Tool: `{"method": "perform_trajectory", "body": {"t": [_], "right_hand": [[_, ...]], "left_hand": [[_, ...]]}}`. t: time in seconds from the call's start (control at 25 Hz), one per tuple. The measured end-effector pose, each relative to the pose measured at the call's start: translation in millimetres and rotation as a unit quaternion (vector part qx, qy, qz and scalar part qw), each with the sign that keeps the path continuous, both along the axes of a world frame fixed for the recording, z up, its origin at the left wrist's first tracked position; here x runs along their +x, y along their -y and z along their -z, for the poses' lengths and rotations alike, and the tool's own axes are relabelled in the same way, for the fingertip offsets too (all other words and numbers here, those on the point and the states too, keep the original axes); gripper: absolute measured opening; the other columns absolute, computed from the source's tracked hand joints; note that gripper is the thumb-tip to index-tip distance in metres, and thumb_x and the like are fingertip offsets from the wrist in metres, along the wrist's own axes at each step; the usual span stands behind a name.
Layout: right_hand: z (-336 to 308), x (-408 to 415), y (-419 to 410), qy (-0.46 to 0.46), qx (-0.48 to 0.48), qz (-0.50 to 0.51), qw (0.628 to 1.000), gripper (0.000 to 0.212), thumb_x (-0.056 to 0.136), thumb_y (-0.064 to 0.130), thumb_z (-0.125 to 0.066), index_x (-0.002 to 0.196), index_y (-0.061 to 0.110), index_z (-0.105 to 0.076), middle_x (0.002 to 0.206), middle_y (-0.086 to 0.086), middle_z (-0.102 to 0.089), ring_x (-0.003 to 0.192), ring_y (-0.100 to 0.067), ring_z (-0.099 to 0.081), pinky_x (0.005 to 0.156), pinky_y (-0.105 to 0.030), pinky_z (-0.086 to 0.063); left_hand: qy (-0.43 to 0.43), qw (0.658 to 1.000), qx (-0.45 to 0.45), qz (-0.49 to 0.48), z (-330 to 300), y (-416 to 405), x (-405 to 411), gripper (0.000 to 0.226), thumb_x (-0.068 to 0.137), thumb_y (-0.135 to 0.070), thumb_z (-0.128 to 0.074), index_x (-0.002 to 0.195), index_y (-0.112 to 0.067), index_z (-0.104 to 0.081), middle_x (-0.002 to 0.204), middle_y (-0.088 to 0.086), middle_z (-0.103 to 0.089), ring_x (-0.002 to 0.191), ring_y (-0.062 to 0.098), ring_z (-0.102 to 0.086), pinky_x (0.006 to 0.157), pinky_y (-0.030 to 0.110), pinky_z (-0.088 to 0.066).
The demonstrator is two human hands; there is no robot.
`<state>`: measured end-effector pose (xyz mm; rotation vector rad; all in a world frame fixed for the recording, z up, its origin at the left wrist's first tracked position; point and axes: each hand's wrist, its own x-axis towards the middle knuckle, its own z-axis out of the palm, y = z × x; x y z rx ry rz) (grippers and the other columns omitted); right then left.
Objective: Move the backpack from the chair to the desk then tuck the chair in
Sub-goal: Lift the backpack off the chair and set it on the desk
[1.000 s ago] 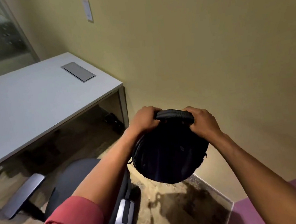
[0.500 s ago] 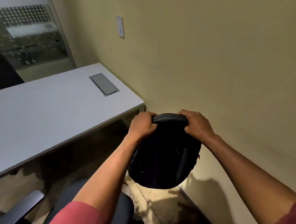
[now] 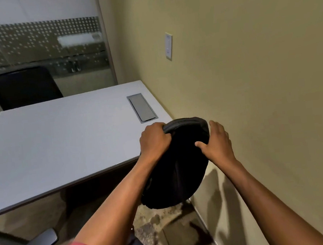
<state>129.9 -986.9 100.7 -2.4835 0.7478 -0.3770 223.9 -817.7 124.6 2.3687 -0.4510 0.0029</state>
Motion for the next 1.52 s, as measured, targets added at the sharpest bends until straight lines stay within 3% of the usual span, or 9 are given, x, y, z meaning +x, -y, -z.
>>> {"method": "perform_trajectory", "body": {"t": [0.08,0.2,0.36,0.52,0.64,0.76,1.0,1.36,1.52], "right_hand": [[-16,37,-7,0.014,0.024,-0.001,1.0,0.083,0.084,0.041,-0.073,0.147,0.007,-0.032,0.15,-0.015,-0.041,0.133,-0.036,-0.043,0.104,-0.047,-0.041],[-36,92,-21,0.014,0.178,-0.061,0.982,0.068,0.084,0.059,-0.063,0.134,0.014,-0.05,0.124,-0.005,-0.062,0.113,-0.025,-0.06,0.097,-0.043,-0.049],[-68,182,-30,0.059,0.287,-0.183,0.939,0.054,0.065,0.082,-0.05,0.084,0.032,-0.048,0.088,0.01,-0.052,0.091,-0.016,-0.055,0.095,-0.048,-0.053],[-102,266,-17,0.065,0.356,-0.243,0.9,0.066,0.073,0.079,-0.05,0.092,0.016,-0.063,0.096,-0.003,-0.068,0.094,-0.022,-0.066,0.095,-0.05,-0.053],[-118,316,3,0.08,0.425,-0.28,0.857,0.07,0.082,0.075,-0.048,0.086,0.01,-0.072,0.086,-0.011,-0.074,0.085,-0.023,-0.071,0.078,-0.037,-0.058],[-125,360,21,0.076,0.383,-0.285,0.876,0.093,0.072,0.085,-0.05,0.093,-0.004,-0.07,0.094,-0.026,-0.072,0.091,-0.036,-0.071,0.087,-0.046,-0.056],[-99,424,49,0.094,0.406,-0.257,0.872,0.02,0.089,0.027,-0.067,0.076,0.013,-0.067,0.068,-0.003,-0.069,0.067,-0.016,-0.068,0.065,-0.028,-0.053],[-96,484,87,0.123,0.407,-0.177,0.888,0.029,0.086,0.013,-0.059,0.058,0.018,-0.053,0.047,0.008,-0.053,0.045,-0.009,-0.052,0.048,-0.019,-0.043],[-93,498,104,0.113,0.386,-0.127,0.907,0.023,0.085,0.018,-0.06,0.063,0.017,-0.053,0.058,0.001,-0.056,0.056,-0.017,-0.057,0.059,-0.03,-0.045]], "left_hand": [[0.007,0.998,-0.03,-0.058,-14,0,21,0.014,0.074,-0.014,-0.05,0.073,-0.018,-0.064,0.07,0.002,-0.064,0.069,0.03,-0.061,0.06,0.032,-0.042],[0.022,0.988,-0.076,-0.134,-40,1,60,0.014,0.082,-0.016,-0.052,0.076,-0.02,-0.063,0.071,0.0,-0.061,0.071,0.029,-0.058,0.064,0.032,-0.041],[0.052,0.972,-0.118,-0.196,-74,17,113,0.014,0.084,-0.018,-0.052,0.076,-0.017,-0.063,0.069,0.0,-0.059,0.073,0.03,-0.057,0.065,0.032,-0.041],[0.064,0.963,-0.134,-0.224,-96,41,171,0.017,0.084,-0.027,-0.055,0.084,-0.016,-0.068,0.08,0.003,-0.066,0.077,0.03,-0.06,0.068,0.035,-0.047],[0.069,0.969,-0.132,-0.197,-106,60,218,0.022,0.083,-0.036,-0.06,0.079,-0.016,-0.066,0.074,0.003,-0.066,0.07,0.026,-0.061,0.06,0.032,-0.044],[0.081,0.979,-0.114,-0.151,-99,82,252,0.021,0.084,-0.033,-0.06,0.066,-0.022,-0.057,0.062,-0.003,-0.059,0.061,0.017,-0.056,0.051,0.027,-0.033],[0.087,0.984,-0.094,-0.12,-57,112,318,0.017,0.078,-0.035,-0.06,0.081,-0.02,-0.065,0.069,-0.004,-0.067,0.067,0.018,-0.064,0.061,0.032,-0.051],[0.083,0.984,-0.145,-0.054,-27,154,385,0.064,0.082,-0.046,-0.063,0.142,-0.031,-0.051,0.09,-0.007,-0.074,0.08,0.006,-0.066,0.075,0.031,-0.056],[0.056,0.986,-0.152,-0.024,-18,169,398,0.072,0.084,-0.048,-0.06,0.15,-0.033,-0.038,0.104,-0.006,-0.074,0.092,0.009,-0.067,0.084,0.034,-0.056]]}}
